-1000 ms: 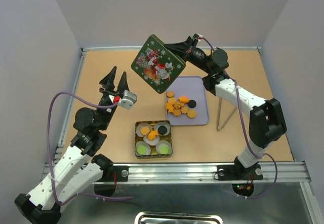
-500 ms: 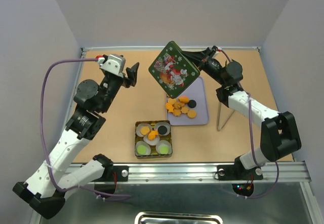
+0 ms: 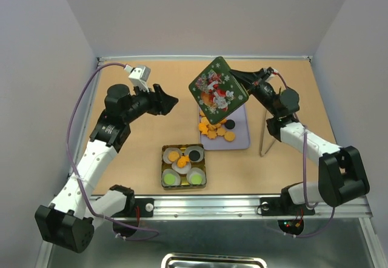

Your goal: Pack the cookies

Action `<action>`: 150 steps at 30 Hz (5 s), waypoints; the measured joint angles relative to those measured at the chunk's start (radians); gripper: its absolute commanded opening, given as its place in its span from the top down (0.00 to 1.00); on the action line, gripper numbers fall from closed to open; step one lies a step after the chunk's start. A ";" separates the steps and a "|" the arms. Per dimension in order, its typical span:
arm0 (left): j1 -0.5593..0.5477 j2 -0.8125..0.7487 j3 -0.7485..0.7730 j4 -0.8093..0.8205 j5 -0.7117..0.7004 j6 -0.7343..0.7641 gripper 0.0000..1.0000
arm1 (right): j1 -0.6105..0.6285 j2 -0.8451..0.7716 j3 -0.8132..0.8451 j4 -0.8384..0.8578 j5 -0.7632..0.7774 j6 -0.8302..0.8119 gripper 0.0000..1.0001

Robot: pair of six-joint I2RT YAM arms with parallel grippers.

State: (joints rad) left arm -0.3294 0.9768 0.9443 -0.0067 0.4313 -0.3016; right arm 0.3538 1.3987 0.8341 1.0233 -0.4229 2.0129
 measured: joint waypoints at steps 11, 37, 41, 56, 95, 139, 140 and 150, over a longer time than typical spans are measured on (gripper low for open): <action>0.008 0.010 -0.068 -0.289 -0.025 -0.007 0.37 | -0.330 -0.089 -0.130 0.010 -0.106 -0.001 1.00; -0.280 0.365 -0.103 -0.364 -0.054 0.005 0.37 | -0.385 -0.241 -0.284 0.031 -0.259 -0.001 1.00; -0.302 0.423 -0.091 -0.348 -0.084 0.005 0.37 | -0.385 -0.252 -0.299 0.033 -0.260 -0.001 1.00; -0.323 0.588 0.030 -0.342 -0.179 -0.012 0.37 | -0.386 -0.235 -0.302 0.033 -0.273 -0.001 1.00; -0.306 1.209 0.877 -0.410 -0.147 0.039 0.39 | -0.439 -0.139 -0.273 0.053 -0.277 -0.001 1.00; -0.083 0.972 0.470 -0.378 -0.328 0.185 0.58 | -0.452 -0.177 -0.216 0.055 -0.286 -0.001 0.99; -0.083 0.983 0.470 -0.379 -0.329 0.182 0.59 | -0.452 -0.179 -0.216 0.056 -0.286 -0.001 1.00; -0.084 0.989 0.485 -0.383 -0.338 0.137 0.80 | -0.452 -0.197 -0.245 0.054 -0.291 -0.001 0.99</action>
State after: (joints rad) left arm -0.4129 1.9659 1.4292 -0.3893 0.0933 -0.1646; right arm -0.0978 1.2018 0.5892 1.0771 -0.7143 2.0121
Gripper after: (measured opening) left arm 0.276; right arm 0.044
